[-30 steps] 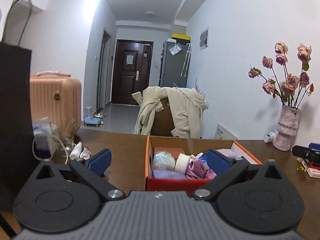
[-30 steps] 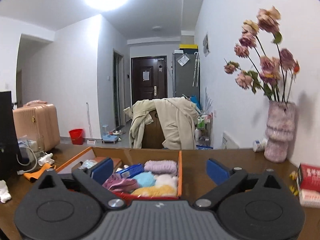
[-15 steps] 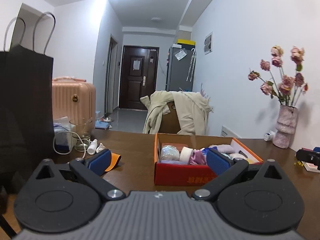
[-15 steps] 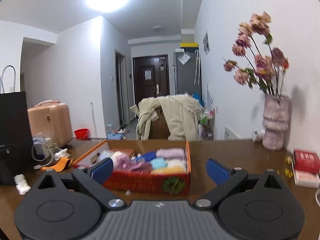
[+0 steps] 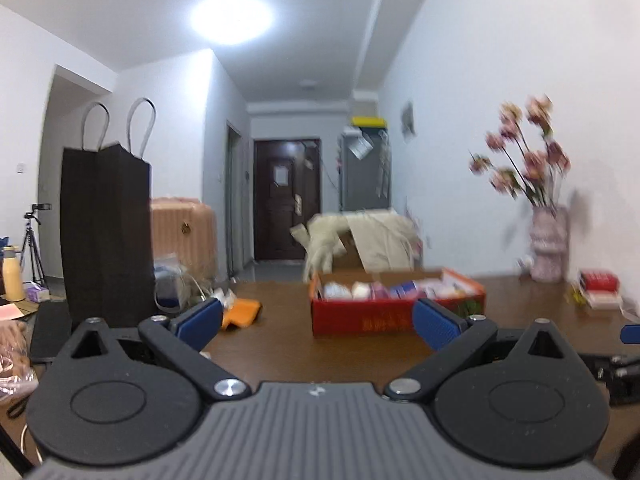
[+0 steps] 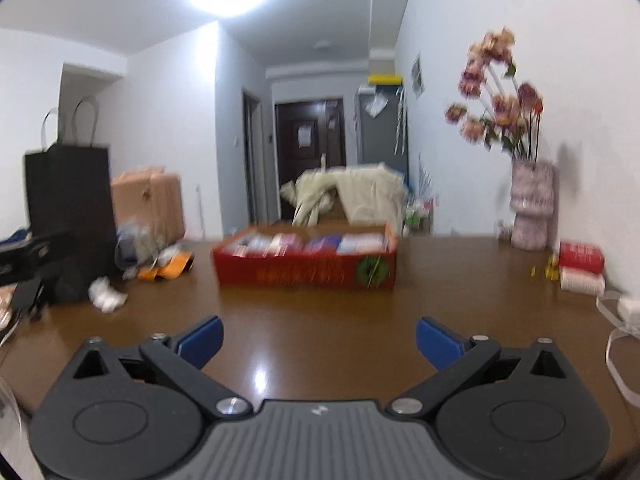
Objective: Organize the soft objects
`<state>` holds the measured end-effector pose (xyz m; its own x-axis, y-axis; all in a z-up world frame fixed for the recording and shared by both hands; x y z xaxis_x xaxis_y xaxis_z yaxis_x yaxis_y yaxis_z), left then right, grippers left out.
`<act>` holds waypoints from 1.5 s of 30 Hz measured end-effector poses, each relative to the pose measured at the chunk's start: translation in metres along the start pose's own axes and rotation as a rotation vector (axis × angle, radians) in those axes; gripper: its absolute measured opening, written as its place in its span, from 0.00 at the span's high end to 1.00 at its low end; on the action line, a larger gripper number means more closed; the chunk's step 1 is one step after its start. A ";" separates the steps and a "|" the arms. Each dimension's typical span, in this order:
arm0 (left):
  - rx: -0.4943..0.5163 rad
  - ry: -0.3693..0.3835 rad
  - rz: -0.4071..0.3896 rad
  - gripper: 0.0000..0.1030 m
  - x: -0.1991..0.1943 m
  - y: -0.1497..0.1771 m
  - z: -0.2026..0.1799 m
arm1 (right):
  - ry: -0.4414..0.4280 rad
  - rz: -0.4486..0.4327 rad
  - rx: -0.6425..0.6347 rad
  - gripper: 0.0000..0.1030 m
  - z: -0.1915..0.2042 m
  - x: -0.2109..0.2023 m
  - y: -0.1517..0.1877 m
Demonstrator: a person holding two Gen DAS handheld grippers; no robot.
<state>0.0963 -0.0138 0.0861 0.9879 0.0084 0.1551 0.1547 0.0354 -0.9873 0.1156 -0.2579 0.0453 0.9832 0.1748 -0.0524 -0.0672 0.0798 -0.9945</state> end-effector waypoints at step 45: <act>-0.046 0.035 0.056 0.00 0.004 0.013 0.001 | 0.019 -0.038 0.037 0.00 -0.003 -0.006 -0.002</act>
<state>0.1028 -0.0124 0.0737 0.9948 -0.0258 0.0988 0.0985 -0.0100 -0.9951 0.1107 -0.2621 0.0473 0.9882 0.1520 -0.0163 -0.0352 0.1224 -0.9919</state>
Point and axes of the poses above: each gripper's, at about its wrist camera, not at the fingertips, and x roughly the way its jaws point, z to its left, y to its underside, the point moved 6 cm from there along x, roughly the way its jaws point, and after that the axes turned 15 degrees about -z, right-handed, at the moved point
